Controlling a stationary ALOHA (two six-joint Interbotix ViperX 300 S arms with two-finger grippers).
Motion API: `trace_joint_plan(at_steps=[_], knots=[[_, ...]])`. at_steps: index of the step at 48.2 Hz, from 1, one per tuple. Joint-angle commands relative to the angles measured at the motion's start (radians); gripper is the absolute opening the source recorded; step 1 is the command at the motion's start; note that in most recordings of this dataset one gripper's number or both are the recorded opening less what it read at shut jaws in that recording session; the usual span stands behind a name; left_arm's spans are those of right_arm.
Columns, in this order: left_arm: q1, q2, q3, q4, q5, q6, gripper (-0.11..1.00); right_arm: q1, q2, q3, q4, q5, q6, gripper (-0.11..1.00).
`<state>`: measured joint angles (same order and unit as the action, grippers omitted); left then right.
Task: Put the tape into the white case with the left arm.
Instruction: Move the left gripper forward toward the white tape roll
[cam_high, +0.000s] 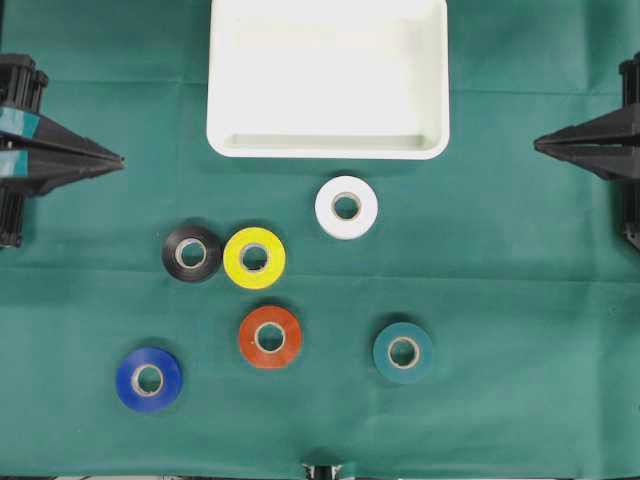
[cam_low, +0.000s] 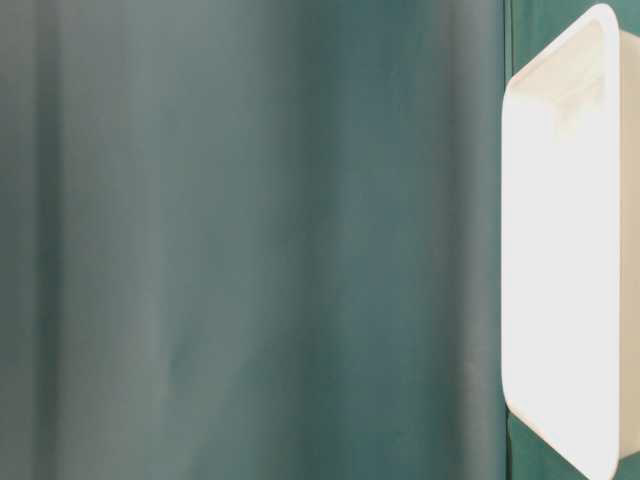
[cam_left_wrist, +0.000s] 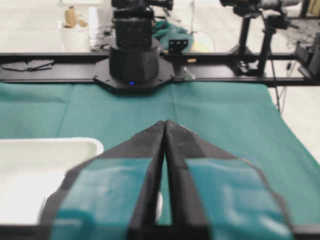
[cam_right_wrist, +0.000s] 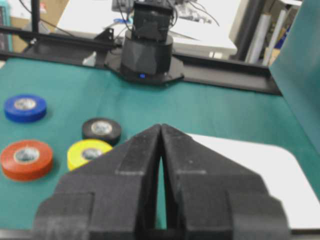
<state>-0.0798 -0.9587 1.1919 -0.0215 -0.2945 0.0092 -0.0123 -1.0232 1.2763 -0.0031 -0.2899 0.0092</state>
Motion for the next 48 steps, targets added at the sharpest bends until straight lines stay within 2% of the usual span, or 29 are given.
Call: trace_joint_plan(at_steps=[1,4,10,13,15,19,31,34,36,48], knots=[[-0.009,0.008,-0.006,-0.002,0.003,0.005,0.15,-0.002,-0.012,0.005,-0.003,-0.006,0.003,-0.09],[-0.009,0.008,-0.005,-0.002,0.012,0.008,0.31,-0.002,-0.021,0.017,-0.003,-0.003,0.006,-0.09],[-0.009,0.008,-0.005,0.0,0.026,0.02,0.69,-0.002,-0.025,0.035,-0.003,-0.005,0.014,-0.09],[-0.011,0.008,-0.005,-0.002,0.026,0.021,0.85,-0.002,-0.021,0.04,-0.003,-0.003,0.012,-0.05],[-0.011,0.006,-0.005,-0.002,0.026,0.021,0.92,-0.003,-0.023,0.041,-0.002,-0.005,0.009,0.0],[-0.011,0.006,-0.006,-0.002,0.028,0.021,0.93,-0.006,-0.023,0.044,-0.003,-0.005,0.009,0.13],[-0.011,0.006,-0.008,-0.002,0.029,0.017,0.93,-0.009,-0.04,0.058,-0.005,-0.005,0.009,0.82],[-0.011,0.006,-0.005,-0.002,0.032,0.017,0.93,-0.011,-0.049,0.064,-0.011,-0.005,0.009,0.94],[-0.011,0.005,-0.003,-0.002,0.038,0.017,0.93,-0.011,-0.055,0.071,-0.014,-0.003,0.009,0.98],[-0.011,0.0,-0.017,-0.002,0.094,0.018,0.93,-0.015,-0.097,0.135,-0.017,0.006,0.009,0.98]])
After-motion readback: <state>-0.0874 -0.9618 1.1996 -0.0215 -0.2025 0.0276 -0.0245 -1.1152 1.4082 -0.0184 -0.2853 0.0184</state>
